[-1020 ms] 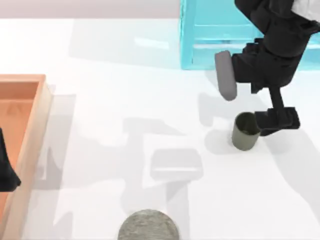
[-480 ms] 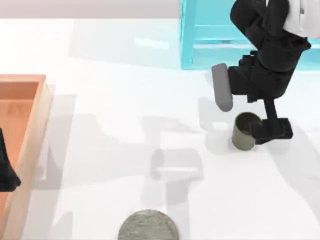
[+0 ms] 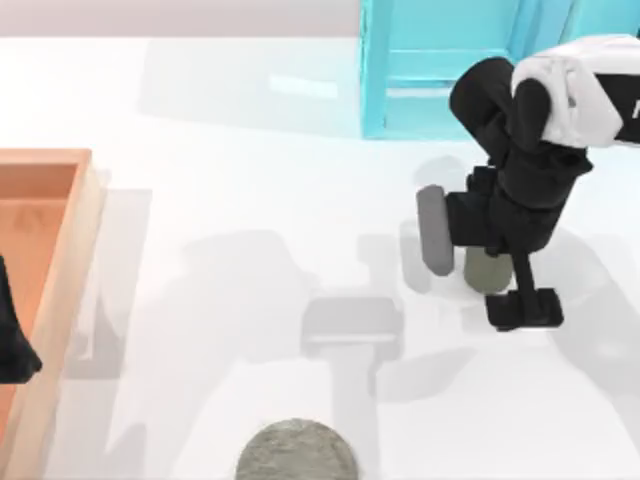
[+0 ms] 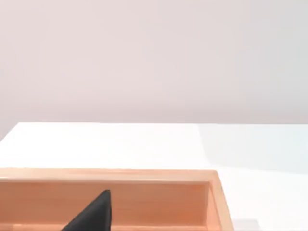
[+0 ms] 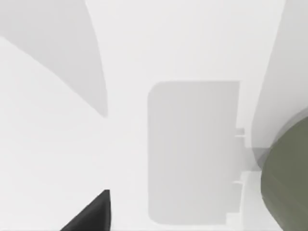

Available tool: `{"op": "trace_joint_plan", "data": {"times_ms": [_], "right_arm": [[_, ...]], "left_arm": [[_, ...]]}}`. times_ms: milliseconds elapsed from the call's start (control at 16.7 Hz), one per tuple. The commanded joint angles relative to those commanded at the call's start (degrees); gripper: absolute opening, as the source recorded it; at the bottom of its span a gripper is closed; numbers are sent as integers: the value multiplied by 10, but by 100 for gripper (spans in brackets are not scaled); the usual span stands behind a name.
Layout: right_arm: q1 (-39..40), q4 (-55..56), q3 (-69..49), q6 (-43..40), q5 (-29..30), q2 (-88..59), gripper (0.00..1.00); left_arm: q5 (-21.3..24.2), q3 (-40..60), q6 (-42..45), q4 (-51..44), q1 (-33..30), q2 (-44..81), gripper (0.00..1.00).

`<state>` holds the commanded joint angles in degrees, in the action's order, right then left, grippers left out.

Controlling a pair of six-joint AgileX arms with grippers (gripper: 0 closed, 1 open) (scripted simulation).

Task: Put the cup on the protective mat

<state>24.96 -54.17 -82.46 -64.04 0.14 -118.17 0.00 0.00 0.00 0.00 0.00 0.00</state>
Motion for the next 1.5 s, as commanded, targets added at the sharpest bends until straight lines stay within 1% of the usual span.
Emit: {"op": "trace_joint_plan", "data": {"times_ms": [180, 960, 1020, 1500], "right_arm": [[0, 0, 0, 0, 0, 0, 100], [0, 0, 0, 0, 0, 0, 2], [0, 0, 0, 0, 0, 0, 0], [0, 0, 0, 0, 0, 1, 0]], "left_arm": [[0, 0, 0, 0, 0, 0, 100], [0, 0, 0, 0, 0, 0, 100], [0, 0, 0, 0, 0, 0, 100], [0, 0, 0, 0, 0, 0, 100]]}}
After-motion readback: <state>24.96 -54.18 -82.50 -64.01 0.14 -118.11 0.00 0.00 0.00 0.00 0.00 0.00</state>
